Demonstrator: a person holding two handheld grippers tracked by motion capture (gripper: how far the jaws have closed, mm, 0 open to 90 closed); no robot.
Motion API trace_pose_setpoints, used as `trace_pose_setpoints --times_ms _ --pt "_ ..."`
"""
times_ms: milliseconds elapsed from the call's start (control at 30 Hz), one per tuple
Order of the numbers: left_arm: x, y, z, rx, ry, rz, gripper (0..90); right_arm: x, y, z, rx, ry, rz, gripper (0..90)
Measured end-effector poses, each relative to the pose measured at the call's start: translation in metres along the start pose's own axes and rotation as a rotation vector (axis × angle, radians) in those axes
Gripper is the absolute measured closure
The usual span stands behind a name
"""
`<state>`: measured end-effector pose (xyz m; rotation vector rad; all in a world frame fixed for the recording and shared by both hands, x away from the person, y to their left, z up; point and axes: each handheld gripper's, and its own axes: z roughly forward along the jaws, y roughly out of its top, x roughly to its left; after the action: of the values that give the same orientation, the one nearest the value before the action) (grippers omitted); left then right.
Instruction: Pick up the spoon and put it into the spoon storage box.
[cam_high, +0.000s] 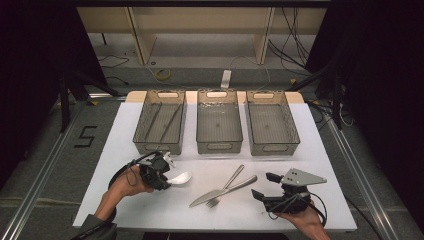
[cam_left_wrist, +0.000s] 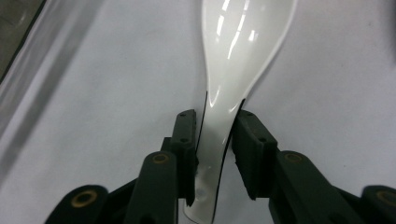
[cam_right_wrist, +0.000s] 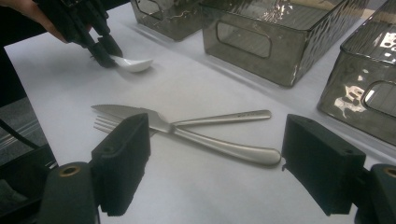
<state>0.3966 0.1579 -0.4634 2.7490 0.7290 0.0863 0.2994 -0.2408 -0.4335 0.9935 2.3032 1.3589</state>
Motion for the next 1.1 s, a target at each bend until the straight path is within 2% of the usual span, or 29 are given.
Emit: trace_pose_setpoints --times_ms 200,333,467,667,800,867,1100 --pt "0.001 -0.002 0.000 -0.018 -0.007 -0.007 78.2 0.000 0.000 0.000 0.005 -0.001 -0.001 24.8" --pt "0.001 -0.002 0.000 -0.014 0.004 -0.001 79.9 0.000 0.000 0.001 0.006 -0.002 -0.004 24.9" --pt "0.003 -0.003 -0.001 -0.017 0.022 -0.016 84.4 0.000 0.000 0.001 0.007 -0.001 -0.004 25.1" --pt "0.004 -0.003 -0.001 -0.016 0.020 -0.029 85.1 0.000 0.000 0.001 0.010 -0.003 -0.005 25.1" --pt "0.006 -0.002 -0.007 -0.050 0.029 -0.066 85.2 -0.001 0.000 0.000 0.009 -0.004 -0.004 25.1" --pt "0.006 -0.002 -0.011 -0.081 0.016 -0.090 85.3 0.000 0.000 0.000 0.008 -0.003 -0.005 25.1" --pt "0.004 0.001 -0.025 -0.182 -0.020 -0.110 85.3 0.000 0.000 0.001 0.009 0.001 -0.006 25.1"
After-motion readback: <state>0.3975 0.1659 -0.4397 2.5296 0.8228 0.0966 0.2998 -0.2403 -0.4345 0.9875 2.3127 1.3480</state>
